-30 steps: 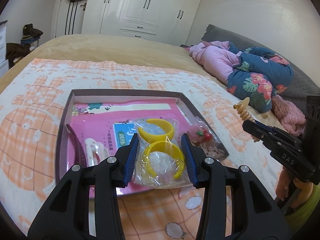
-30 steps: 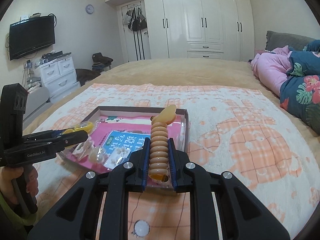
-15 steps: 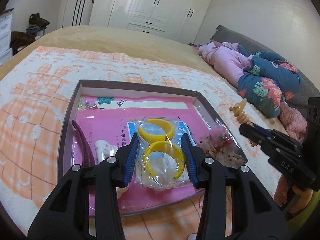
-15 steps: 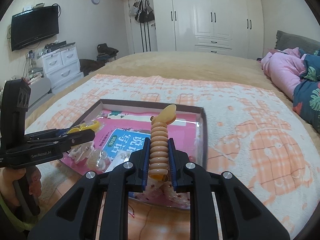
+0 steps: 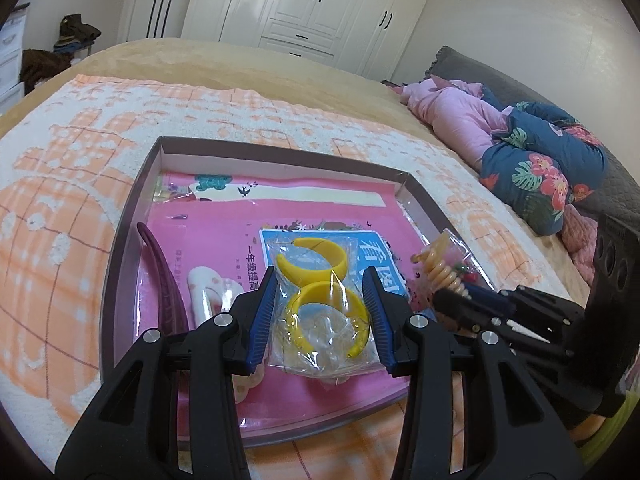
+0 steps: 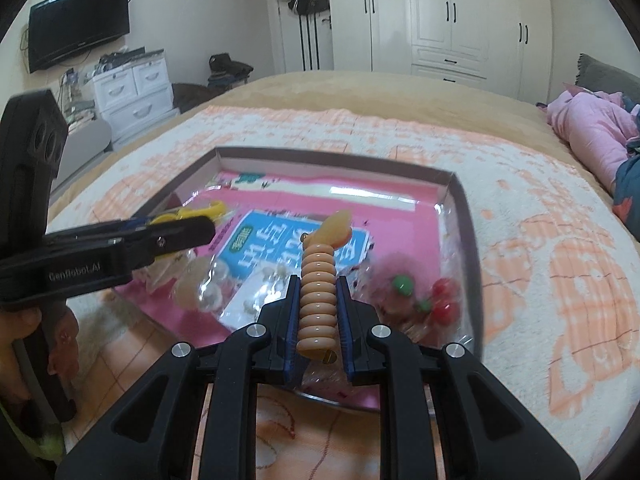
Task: Organize jewelry
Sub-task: 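Lower the yellow bands into the tray with the left gripper while the right places the spiral tie there, then open both grippers and pull them back from the tray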
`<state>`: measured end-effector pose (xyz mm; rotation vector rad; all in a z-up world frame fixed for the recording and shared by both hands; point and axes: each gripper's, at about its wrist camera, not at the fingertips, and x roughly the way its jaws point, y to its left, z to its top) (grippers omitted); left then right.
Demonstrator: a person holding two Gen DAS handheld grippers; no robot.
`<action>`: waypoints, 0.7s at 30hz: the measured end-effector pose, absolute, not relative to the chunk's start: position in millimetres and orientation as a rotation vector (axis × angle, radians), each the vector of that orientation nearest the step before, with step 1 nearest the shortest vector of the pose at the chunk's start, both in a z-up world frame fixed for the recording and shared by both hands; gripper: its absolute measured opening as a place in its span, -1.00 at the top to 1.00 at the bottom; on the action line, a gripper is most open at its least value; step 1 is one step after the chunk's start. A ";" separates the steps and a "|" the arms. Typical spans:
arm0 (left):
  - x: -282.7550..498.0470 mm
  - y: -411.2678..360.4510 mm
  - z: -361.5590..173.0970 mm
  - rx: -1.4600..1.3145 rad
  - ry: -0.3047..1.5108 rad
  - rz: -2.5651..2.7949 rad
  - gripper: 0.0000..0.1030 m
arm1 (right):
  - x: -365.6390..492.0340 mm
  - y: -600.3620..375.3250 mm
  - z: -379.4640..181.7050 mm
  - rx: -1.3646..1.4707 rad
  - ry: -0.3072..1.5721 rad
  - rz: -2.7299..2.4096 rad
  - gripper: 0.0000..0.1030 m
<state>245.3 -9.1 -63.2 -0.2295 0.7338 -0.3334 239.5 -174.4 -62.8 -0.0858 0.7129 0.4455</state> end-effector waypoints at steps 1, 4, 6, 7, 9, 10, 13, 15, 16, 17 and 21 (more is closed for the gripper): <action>245.2 -8.9 -64.0 -0.229 0.736 -0.333 0.33 | 239.1 -174.1 -63.9 -0.084 0.719 0.446 0.65; 244.5 -9.8 -64.1 -0.225 0.742 -0.333 0.32 | 238.0 -178.1 -64.0 -0.061 0.724 0.437 0.52; 242.7 -10.2 -63.1 -0.221 0.743 -0.329 0.32 | 234.6 -183.9 -61.4 -0.033 0.719 0.436 0.19; 241.7 -10.4 -62.9 -0.221 0.745 -0.328 0.31 | 231.7 -186.8 -59.5 -0.023 0.710 0.434 0.17; 238.6 -10.2 -61.3 -0.218 0.741 -0.323 0.28 | 224.2 -191.2 -55.1 -0.021 0.693 0.427 0.13; 236.7 -9.6 -60.2 -0.218 0.739 -0.321 0.22 | 220.5 -193.8 -53.1 -0.017 0.684 0.422 0.09; 228.4 -8.5 -53.7 -0.213 0.724 -0.313 0.07 | 207.4 -203.3 -45.7 0.004 0.649 0.409 -0.07; 222.1 -7.8 -49.6 -0.209 0.713 -0.312 0.03 | 198.2 -209.7 -40.2 0.010 0.630 0.399 -0.25; 218.3 -7.9 -47.4 -0.205 0.709 -0.312 0.03 | 195.5 -211.9 -37.9 0.014 0.623 0.397 -0.28; 214.8 -7.7 -45.1 -0.202 0.703 -0.312 0.02 | 190.4 -215.7 -33.7 0.018 0.611 0.394 -0.30; 197.6 -6.1 -33.0 -0.194 0.674 -0.310 -0.11 | 174.7 -224.8 -21.7 0.019 0.570 0.378 -0.40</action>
